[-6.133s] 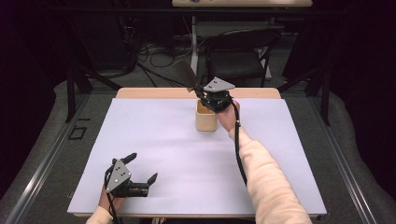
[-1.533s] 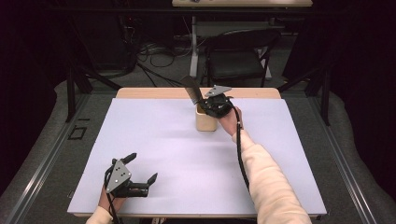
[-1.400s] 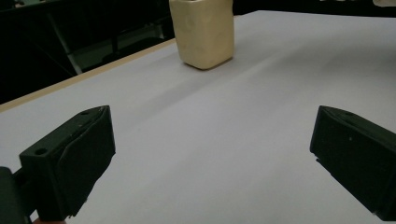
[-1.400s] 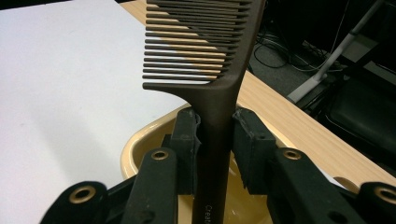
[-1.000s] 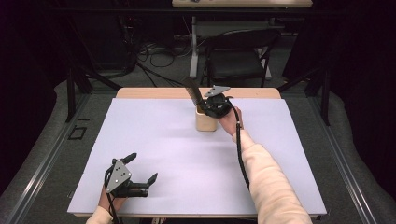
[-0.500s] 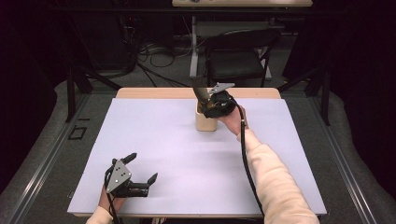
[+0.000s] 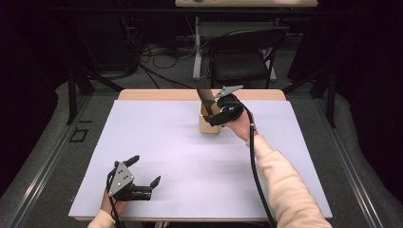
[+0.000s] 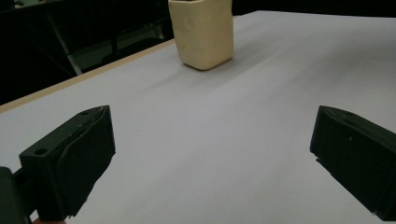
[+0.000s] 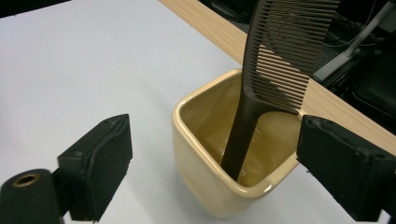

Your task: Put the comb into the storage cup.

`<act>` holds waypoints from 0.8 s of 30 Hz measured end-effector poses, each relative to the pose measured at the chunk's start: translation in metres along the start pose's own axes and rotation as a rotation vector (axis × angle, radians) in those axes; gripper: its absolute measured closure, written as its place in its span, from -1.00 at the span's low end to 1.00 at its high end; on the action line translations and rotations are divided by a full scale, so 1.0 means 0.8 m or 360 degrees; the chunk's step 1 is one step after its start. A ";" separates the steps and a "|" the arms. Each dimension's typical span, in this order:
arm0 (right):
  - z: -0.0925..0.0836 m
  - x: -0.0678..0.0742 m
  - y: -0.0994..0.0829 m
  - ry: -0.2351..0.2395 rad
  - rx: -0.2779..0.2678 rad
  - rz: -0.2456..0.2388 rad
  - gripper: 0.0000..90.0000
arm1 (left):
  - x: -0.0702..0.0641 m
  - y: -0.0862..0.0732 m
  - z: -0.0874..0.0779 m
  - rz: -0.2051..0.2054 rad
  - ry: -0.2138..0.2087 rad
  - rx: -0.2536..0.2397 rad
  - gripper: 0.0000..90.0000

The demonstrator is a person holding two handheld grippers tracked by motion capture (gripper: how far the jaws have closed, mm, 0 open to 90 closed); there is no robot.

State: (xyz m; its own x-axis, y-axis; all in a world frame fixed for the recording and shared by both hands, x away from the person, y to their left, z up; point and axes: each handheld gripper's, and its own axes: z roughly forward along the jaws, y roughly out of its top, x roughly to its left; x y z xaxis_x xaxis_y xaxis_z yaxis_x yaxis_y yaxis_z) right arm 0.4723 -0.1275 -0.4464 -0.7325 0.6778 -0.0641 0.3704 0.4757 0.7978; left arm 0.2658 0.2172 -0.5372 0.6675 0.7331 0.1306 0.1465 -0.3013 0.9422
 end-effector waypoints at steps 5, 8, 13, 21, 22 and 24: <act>-0.009 0.003 -0.005 0.0041 0.0018 0.0012 -0.92 | 0.000 0.000 -0.002 -0.0004 0.0005 -0.0002 -1.00; -0.015 0.003 -0.010 0.0053 0.0029 0.0030 -0.97 | 0.000 0.000 0.000 -0.0003 0.0005 0.0000 -1.00; -0.025 0.001 -0.018 0.0080 0.0051 0.0045 -1.00 | -0.001 0.000 0.000 0.0000 0.0007 0.0007 -1.00; -0.044 0.000 -0.036 0.0100 0.0070 0.0072 -1.00 | 0.000 0.000 -0.001 -0.0001 0.0007 0.0004 -1.00; -0.046 0.001 -0.038 0.0105 0.0073 0.0071 -1.00 | 0.000 0.000 -0.001 -0.0005 0.0010 0.0003 -1.00; -0.049 0.002 -0.042 0.0109 0.0077 0.0065 -1.00 | -0.001 0.000 -0.001 -0.0005 0.0009 0.0003 -1.00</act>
State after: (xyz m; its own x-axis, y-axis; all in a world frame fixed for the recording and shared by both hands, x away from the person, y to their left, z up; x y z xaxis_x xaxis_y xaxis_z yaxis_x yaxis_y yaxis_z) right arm 0.4361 -0.1642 -0.4498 -0.7528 0.6581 0.0104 0.4266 0.4758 0.7691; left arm 0.2649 0.2175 -0.5372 0.6628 0.7375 0.1296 0.1499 -0.3002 0.9420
